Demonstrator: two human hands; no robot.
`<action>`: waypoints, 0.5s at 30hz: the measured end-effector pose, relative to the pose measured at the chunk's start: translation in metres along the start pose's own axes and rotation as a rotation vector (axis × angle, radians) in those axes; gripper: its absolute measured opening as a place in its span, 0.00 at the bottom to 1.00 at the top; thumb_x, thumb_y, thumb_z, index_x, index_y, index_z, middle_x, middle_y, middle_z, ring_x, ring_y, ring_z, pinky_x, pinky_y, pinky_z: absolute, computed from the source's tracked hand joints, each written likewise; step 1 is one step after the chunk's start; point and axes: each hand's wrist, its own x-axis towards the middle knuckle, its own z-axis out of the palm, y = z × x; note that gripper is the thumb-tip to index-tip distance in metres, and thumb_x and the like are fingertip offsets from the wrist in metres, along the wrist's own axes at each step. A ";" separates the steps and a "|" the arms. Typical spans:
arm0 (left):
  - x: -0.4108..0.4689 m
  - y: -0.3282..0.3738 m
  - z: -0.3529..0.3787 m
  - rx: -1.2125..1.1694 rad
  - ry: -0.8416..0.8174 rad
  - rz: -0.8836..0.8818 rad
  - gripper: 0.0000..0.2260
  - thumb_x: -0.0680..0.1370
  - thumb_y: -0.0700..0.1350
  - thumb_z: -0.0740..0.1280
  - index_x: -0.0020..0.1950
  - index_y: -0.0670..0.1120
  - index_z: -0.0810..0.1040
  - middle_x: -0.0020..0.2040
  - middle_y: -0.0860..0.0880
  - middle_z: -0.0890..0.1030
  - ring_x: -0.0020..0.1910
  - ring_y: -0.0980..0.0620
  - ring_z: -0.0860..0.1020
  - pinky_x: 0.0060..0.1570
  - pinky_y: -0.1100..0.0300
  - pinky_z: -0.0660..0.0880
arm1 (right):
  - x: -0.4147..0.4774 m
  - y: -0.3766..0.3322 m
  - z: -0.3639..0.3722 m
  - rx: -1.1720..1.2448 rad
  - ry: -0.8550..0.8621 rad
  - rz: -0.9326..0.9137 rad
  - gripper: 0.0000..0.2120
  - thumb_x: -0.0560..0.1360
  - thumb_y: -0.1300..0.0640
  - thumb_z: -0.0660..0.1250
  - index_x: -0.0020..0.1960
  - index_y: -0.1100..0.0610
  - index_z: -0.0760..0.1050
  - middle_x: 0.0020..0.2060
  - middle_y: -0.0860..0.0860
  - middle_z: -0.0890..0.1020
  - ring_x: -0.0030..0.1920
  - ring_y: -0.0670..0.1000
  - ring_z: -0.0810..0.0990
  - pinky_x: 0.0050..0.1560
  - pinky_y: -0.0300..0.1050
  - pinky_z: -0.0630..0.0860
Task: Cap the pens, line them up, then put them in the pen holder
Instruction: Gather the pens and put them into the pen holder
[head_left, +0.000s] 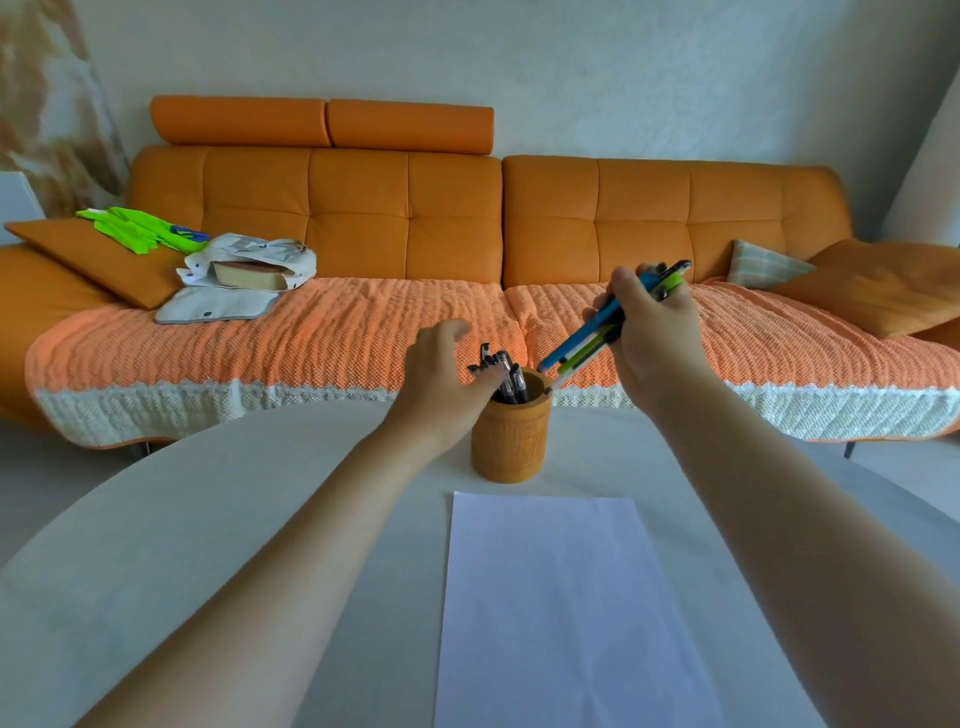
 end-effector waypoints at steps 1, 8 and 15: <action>0.005 0.000 0.006 -0.028 -0.069 -0.040 0.31 0.77 0.53 0.69 0.75 0.50 0.59 0.74 0.48 0.61 0.73 0.47 0.61 0.68 0.51 0.63 | 0.009 0.002 0.003 -0.030 0.027 -0.019 0.06 0.80 0.63 0.64 0.51 0.57 0.67 0.37 0.53 0.74 0.34 0.49 0.78 0.53 0.55 0.80; 0.024 -0.006 0.025 -0.179 -0.257 -0.089 0.39 0.75 0.53 0.71 0.78 0.56 0.49 0.79 0.52 0.54 0.77 0.48 0.56 0.73 0.45 0.60 | 0.040 0.039 0.028 -0.408 -0.056 -0.127 0.06 0.79 0.60 0.65 0.52 0.54 0.68 0.40 0.54 0.77 0.37 0.49 0.79 0.43 0.46 0.79; 0.027 -0.016 0.032 -0.232 -0.220 -0.048 0.33 0.80 0.48 0.66 0.79 0.53 0.50 0.78 0.51 0.57 0.76 0.50 0.59 0.72 0.52 0.61 | 0.035 0.075 0.026 -0.686 -0.339 -0.107 0.17 0.77 0.58 0.69 0.63 0.52 0.68 0.48 0.52 0.78 0.42 0.47 0.80 0.43 0.41 0.80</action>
